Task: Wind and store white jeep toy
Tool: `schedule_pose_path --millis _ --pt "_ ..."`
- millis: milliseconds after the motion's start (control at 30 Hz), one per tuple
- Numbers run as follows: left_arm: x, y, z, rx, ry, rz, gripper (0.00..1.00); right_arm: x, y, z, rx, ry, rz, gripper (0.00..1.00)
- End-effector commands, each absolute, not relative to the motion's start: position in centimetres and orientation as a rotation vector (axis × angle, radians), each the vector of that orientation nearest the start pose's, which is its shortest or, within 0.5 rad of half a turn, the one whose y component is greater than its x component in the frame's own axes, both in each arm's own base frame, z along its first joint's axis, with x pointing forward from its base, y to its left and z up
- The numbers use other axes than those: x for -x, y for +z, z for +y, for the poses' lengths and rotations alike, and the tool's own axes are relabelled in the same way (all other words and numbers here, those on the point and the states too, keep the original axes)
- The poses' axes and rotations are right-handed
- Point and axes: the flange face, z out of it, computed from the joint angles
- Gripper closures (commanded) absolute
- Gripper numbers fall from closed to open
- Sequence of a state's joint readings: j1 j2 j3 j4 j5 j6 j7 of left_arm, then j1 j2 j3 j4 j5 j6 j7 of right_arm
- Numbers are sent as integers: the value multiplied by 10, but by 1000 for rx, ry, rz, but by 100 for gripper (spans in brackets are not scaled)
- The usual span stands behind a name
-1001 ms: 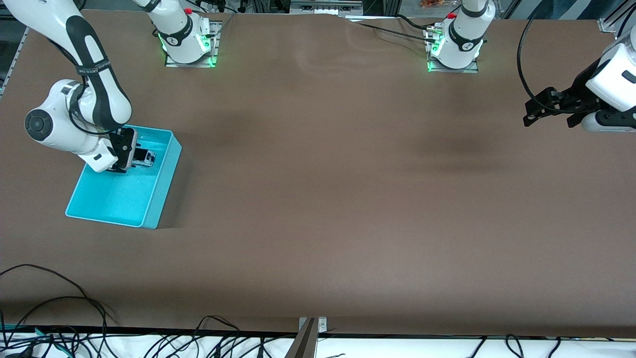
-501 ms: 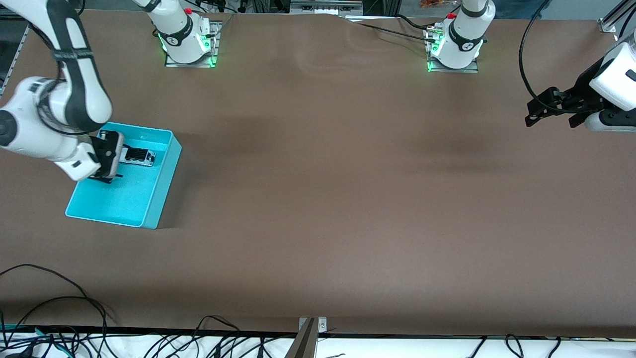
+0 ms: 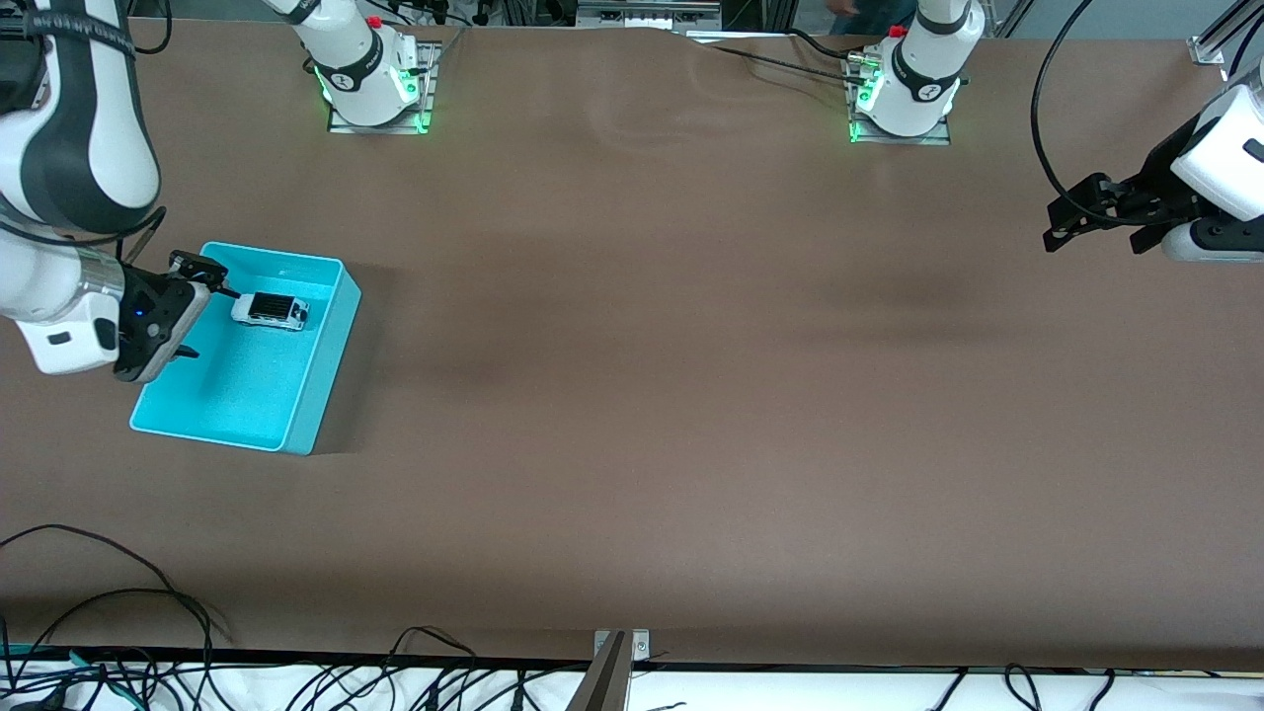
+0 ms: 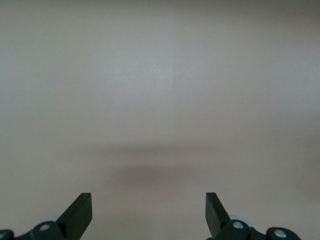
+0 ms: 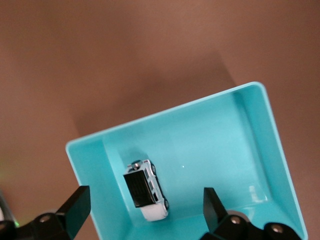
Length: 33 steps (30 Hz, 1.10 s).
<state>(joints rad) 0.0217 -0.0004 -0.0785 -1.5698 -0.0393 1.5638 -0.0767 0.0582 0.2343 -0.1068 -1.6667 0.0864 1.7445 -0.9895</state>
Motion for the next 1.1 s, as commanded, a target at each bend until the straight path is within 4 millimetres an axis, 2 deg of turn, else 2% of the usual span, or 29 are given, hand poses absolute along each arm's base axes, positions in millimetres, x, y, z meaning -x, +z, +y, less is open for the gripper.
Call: schedule_pose_path --millis 0,167,367,601,667,901,968,1068 --pt "-556 631 -32 3209 24 -54 0 -620 499 -10 2843 160 -1012 0" --pt "-556 631 -33 3209 24 -51 0 -621 523 -7 2945 163 -719 0" --pt "-556 631 -33 3211 24 -51 0 -622 537 -5 3011 179 -424 0" --pt "-556 631 -33 3209 24 -51 0 -627 559 0 3024 205 -405 0" --pt "-556 631 -33 3209 24 -49 0 -623 563 9 3025 241 -399 0" --pt "-556 631 -33 3209 24 -54 0 -620 564 26 3071 286 -179 0" --pt "-556 631 -33 3209 24 -51 0 -620 570 34 3105 272 -153 0" --pt "-556 631 -33 3209 24 -51 0 -620 579 33 3140 249 -83 0"
